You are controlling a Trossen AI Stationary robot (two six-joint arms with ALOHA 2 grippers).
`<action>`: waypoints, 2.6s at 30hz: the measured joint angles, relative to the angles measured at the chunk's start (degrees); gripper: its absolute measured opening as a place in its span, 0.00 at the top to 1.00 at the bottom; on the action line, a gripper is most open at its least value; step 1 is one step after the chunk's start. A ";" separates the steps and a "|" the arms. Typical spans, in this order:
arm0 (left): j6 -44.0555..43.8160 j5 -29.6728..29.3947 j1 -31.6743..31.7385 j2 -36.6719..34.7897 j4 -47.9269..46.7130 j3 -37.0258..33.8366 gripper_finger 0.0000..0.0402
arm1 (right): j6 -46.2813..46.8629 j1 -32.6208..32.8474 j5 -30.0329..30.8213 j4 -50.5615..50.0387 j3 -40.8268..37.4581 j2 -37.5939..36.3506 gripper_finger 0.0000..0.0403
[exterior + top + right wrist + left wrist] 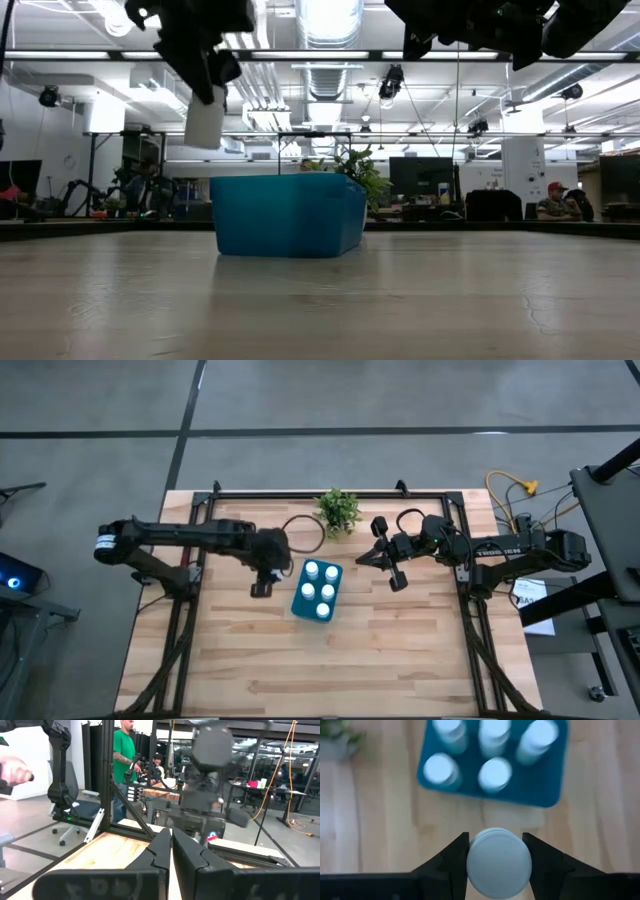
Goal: Pick and place pill bottles into a basket
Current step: Put the white medicine bottle into the blue bin
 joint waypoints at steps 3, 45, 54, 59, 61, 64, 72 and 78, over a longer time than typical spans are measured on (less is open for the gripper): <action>-0.14 0.02 -2.82 0.23 1.45 0.89 0.65 | 0.00 0.00 0.00 0.01 0.00 0.00 0.98; 0.24 -2.47 -10.88 12.82 16.12 0.77 0.65 | 0.35 0.00 0.00 -0.03 0.00 0.00 0.98; 1.96 -2.54 -10.88 17.46 16.94 0.76 0.65 | 0.35 0.00 0.00 -0.08 0.00 0.00 0.98; 1.65 -2.56 -10.90 17.44 17.49 0.76 0.65 | 0.29 0.00 0.00 -0.08 0.00 0.00 0.98; 1.59 -2.56 -10.90 17.44 17.49 0.76 0.65 | 0.31 0.00 0.00 -0.08 0.00 0.00 0.98; 1.59 -2.58 -10.92 18.12 17.99 0.76 0.65 | 0.41 0.00 0.00 -0.08 0.00 0.00 0.98; 1.57 -2.32 -10.89 21.93 18.04 0.74 0.55 | 0.42 0.02 -0.01 -0.10 0.00 0.00 0.98; 1.57 -2.27 -10.88 23.39 18.36 0.69 0.49 | 0.42 0.01 0.00 -0.12 0.00 0.00 0.98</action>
